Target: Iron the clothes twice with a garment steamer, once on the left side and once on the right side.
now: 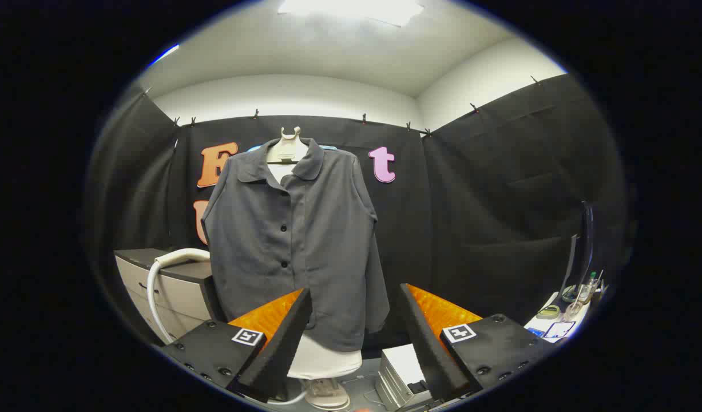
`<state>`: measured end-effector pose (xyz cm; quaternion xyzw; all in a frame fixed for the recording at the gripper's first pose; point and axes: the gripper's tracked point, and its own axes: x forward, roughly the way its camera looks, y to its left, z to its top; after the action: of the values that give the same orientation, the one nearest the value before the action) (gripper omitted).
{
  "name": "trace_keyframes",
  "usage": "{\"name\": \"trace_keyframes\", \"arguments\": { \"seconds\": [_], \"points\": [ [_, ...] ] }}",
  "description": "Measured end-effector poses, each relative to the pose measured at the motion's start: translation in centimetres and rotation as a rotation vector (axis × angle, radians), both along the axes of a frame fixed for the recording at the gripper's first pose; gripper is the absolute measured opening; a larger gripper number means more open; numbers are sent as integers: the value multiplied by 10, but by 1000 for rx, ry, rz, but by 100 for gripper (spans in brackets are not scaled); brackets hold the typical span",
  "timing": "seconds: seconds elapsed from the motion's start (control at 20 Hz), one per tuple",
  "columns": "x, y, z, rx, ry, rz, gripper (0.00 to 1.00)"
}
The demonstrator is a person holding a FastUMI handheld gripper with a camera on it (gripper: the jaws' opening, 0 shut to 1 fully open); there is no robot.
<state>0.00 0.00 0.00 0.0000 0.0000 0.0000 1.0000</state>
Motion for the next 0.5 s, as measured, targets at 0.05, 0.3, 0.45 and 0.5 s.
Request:
{"name": "trace_keyframes", "arguments": {
  "seconds": [0.05, 0.3, 0.45, 0.5],
  "points": [
    [0, -1, 0, -4, -3, -8, 98],
    [-1, 2, -5, 18, 15, -9, 98],
    [-1, 1, -4, 9, 12, -15, 98],
    [-2, 2, -3, 9, 11, -16, 98]
  ]
}}
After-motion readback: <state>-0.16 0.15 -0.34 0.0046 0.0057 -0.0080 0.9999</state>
